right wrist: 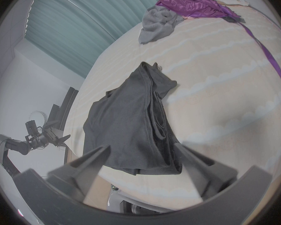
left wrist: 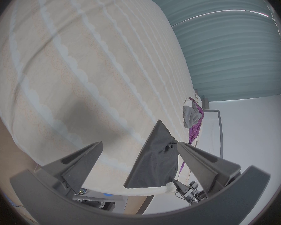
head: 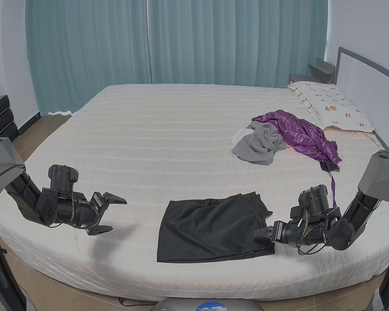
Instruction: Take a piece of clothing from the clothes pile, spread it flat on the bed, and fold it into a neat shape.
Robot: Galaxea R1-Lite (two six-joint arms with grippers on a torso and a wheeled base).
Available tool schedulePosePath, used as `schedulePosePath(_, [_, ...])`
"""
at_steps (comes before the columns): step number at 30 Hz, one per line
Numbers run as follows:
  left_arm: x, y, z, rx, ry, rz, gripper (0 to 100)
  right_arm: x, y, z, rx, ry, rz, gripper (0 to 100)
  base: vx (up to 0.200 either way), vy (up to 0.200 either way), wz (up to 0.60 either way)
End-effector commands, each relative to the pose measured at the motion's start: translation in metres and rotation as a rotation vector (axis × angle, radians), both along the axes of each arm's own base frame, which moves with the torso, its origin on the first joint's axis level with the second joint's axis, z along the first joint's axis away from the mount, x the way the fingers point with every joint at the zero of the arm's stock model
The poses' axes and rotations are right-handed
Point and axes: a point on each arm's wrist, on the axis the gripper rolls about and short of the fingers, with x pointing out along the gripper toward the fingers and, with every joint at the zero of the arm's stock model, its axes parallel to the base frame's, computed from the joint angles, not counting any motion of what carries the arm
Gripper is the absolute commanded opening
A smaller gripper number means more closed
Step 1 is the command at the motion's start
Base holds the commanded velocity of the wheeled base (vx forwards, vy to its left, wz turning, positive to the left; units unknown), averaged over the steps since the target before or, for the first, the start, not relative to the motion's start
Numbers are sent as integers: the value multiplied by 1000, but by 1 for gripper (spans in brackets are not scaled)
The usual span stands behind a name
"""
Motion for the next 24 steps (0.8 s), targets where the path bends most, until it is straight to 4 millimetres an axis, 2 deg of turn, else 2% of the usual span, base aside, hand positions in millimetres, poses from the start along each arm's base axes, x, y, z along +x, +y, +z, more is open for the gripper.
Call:
schedulePosePath(1, [0, 0, 0, -1, 1, 1, 100, 1, 0, -21, -21, 57, 4, 0, 0, 0, 0])
schedulePosePath(5, [0, 0, -1, -1, 2, 1, 100, -3, -5, -19, -29, 48, 0, 0, 0, 0, 0])
schedulePosePath(11, [0, 0, -1, -1, 2, 0, 100, -17, -14, -4, -33, 27, 3, 0, 0, 0, 0])
schedulePosePath(23, [0, 0, -1, -1, 2, 0, 100, -32, -25, -7, -48, 71, -18, 0, 0, 0, 0])
schedulePosePath(24, [0, 0, -1, -1, 2, 0, 100, -34, -26, -8, -49, 78, -15, 100, 0, 0, 0])
